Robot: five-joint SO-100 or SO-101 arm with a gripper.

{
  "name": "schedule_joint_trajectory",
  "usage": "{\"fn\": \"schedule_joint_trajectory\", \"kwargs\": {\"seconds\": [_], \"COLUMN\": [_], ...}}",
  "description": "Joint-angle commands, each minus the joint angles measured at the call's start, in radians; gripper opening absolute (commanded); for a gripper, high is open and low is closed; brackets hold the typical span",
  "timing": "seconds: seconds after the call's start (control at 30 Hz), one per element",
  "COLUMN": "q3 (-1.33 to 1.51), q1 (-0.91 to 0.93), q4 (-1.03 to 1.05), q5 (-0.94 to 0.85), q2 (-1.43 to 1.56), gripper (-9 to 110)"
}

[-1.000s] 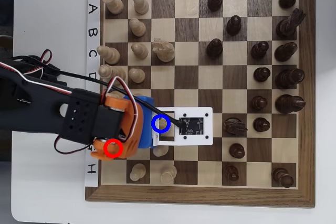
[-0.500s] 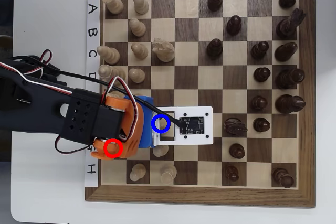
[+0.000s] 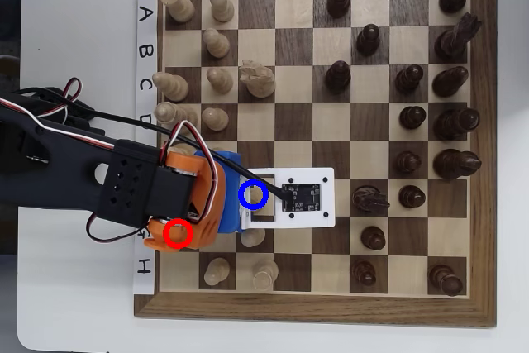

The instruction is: Move the piece to destination

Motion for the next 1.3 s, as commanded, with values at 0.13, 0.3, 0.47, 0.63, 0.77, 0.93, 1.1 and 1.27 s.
{"fn": "schedule_joint_trajectory", "kwargs": {"seconds": [0.13, 0.3, 0.47, 0.63, 0.77, 0.93, 1.1, 1.27], "q3": [-0.020, -0.018, -0.018, -0.018, -0.023, -0.031, -0.109, -0.137], "q1": [0.002, -0.014, -0.035, -0.051, -0.067, -0.104, -0.126, -0.034], "q4": [-0.012, 0.018, 0.040, 0.075, 0.146, 0.255, 0.371, 0.385], "q5": [-0.023, -0.026, -0.035, -0.061, -0.101, -0.123, -0.196, -0.416], "q2": [0.112, 0.198, 0.299, 0.408, 0.500, 0.641, 0.793, 0.950], "gripper": [16, 16, 16, 16, 16, 15, 14, 9]}}
